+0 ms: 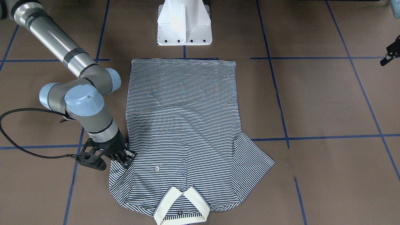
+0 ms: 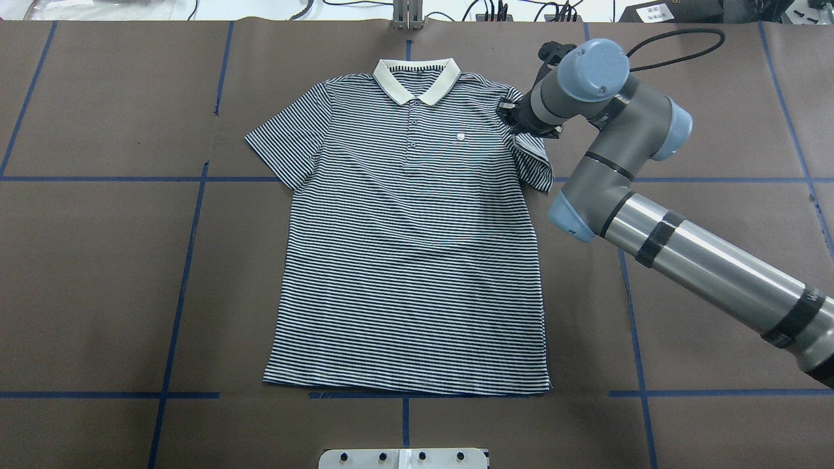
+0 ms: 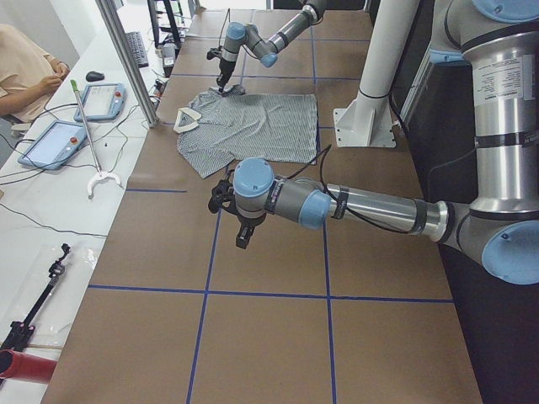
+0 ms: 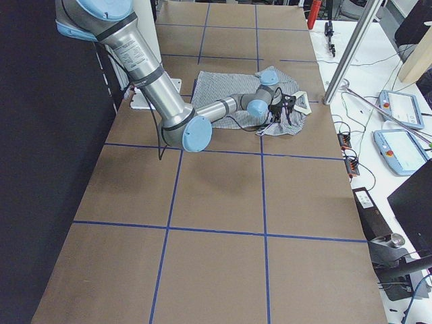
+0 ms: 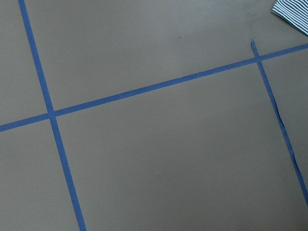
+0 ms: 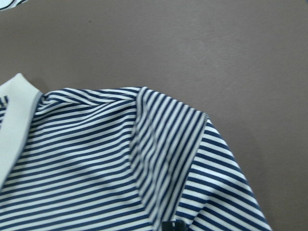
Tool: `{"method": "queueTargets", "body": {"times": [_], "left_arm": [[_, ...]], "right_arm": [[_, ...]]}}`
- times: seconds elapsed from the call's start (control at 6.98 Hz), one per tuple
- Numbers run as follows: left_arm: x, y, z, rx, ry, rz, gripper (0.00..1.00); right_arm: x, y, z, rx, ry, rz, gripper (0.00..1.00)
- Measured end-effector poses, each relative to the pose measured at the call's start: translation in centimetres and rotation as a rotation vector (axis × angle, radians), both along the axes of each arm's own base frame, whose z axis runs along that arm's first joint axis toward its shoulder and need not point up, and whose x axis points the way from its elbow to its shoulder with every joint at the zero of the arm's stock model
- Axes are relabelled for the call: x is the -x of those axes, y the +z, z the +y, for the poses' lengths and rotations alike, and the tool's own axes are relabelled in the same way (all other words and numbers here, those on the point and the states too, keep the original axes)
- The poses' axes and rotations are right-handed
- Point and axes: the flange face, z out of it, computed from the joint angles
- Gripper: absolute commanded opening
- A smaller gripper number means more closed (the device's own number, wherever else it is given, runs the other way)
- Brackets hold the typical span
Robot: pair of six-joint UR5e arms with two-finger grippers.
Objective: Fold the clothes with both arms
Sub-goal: 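Move the right gripper in to the shirt shoulder beside the collar, then press the right gripper on the shoulder while the left arm moves in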
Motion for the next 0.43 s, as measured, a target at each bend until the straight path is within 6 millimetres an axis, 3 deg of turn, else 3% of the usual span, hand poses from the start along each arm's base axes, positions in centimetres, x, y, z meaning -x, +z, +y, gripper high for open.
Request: {"method": "queueTargets", "body": {"times": [0.29,0.43], "left_arm": [[0.0,0.0,0.0,0.0,0.0,0.001,1.0],[0.0,0.0,0.0,-0.002,0.0,0.0,1.0]], "right_arm": [[3.3,-3.9,-2.6,0.01,0.056,0.007,0.0],[4.3,-4.5,-3.8,0.009,0.086,0.033,0.08]]}}
